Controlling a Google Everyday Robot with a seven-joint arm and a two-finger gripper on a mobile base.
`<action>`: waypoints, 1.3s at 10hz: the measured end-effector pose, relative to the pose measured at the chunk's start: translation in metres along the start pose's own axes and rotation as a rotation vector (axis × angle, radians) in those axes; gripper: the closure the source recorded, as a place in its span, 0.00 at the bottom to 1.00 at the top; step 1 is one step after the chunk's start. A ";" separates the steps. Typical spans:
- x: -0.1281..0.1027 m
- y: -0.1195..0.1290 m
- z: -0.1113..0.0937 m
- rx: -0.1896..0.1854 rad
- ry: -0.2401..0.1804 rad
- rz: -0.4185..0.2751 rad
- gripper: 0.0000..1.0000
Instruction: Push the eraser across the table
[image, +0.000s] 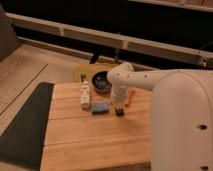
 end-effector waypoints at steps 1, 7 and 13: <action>0.000 -0.011 -0.014 0.041 -0.011 -0.004 1.00; -0.053 -0.039 0.037 0.139 -0.005 -0.039 1.00; -0.088 -0.027 0.053 0.112 -0.014 -0.087 1.00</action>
